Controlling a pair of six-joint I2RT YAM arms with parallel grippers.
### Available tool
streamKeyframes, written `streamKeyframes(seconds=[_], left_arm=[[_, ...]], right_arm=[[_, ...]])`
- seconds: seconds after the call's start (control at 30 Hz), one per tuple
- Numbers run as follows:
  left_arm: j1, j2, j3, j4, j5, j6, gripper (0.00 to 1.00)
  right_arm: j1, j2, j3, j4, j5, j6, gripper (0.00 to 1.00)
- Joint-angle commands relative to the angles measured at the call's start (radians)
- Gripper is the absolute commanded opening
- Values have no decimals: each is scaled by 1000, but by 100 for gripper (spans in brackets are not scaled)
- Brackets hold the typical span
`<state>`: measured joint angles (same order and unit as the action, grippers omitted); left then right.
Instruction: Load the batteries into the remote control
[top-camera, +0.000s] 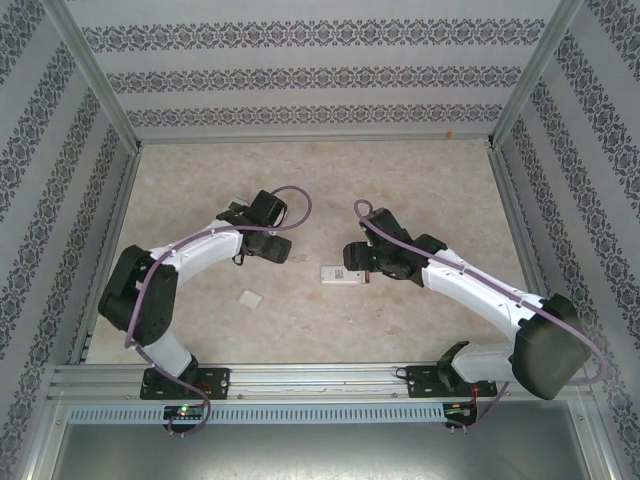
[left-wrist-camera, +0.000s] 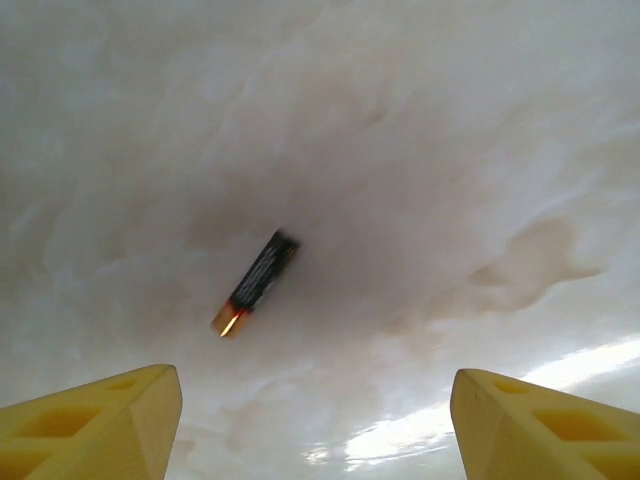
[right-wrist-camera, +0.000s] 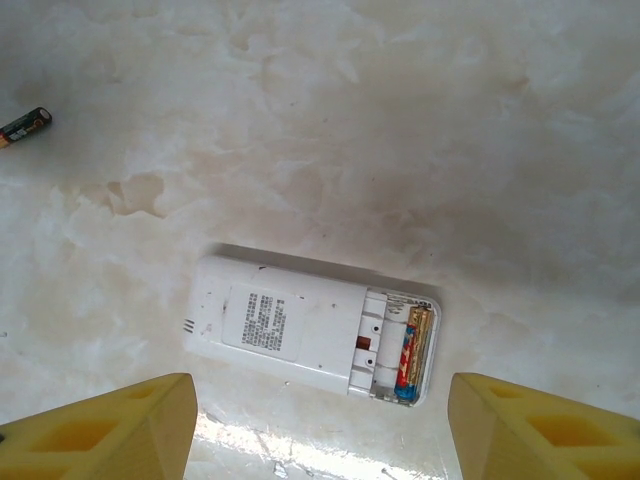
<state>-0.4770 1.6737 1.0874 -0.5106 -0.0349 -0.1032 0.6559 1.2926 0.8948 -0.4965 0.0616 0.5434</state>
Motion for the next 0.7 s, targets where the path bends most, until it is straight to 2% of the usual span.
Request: streamKeyframes(seconds=[0.0, 0.13, 0.33, 0.47, 0.67], left_arm=[[40, 48, 37, -72, -1, 117, 69], [69, 102, 59, -33, 1, 132, 60], [102, 187, 106, -15, -6, 130, 51], [115, 235, 140, -30, 51, 137, 46], [119, 254, 150, -45, 97, 115, 21]], right_arm=[[-14, -20, -14, 2, -14, -6, 68], [-15, -17, -11, -6, -17, -7, 68], [-15, -10, -7, -5, -31, -8, 69], [-18, -7, -7, -5, -31, -7, 69], [-19, -9, -5, -5, -30, -6, 69]])
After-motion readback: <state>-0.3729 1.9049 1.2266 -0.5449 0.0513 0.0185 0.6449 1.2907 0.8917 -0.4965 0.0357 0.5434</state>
